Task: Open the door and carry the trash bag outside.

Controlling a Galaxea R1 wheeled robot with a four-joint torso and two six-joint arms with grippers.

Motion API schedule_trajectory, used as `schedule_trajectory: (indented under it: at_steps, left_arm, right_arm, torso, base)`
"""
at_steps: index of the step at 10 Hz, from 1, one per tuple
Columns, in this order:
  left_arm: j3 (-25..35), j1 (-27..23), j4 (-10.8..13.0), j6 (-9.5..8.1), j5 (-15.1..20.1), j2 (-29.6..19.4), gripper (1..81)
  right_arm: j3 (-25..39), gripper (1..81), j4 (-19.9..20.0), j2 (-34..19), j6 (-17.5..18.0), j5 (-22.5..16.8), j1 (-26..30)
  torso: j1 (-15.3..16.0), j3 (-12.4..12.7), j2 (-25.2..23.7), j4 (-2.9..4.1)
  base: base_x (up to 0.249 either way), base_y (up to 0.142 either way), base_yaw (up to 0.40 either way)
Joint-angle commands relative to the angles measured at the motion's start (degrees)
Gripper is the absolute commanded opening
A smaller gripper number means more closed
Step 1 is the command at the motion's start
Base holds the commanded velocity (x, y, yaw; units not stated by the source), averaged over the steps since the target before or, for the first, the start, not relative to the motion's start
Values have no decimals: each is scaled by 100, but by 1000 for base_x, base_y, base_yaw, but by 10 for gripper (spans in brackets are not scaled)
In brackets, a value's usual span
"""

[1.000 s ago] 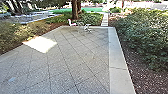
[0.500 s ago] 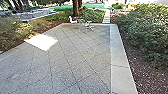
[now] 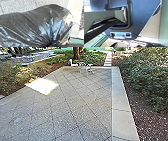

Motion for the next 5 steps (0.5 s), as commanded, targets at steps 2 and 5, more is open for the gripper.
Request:
schedule_trajectory:
  at_steps: [2,5]
  left_arm:
    - [1,-1339,-566,-9,967,-491,10]
    - [19,-1883,-768,-9,1477,-720,10]
  right_arm:
    - [126,811,9,95,-16,-411,0]
    - [135,811,9,95,-16,-402,0]
  torso:
    - [0,-2,2,0]
    - [0,-4,2,0]
  base:
    - [0,0,0]
    - [0,0,0]
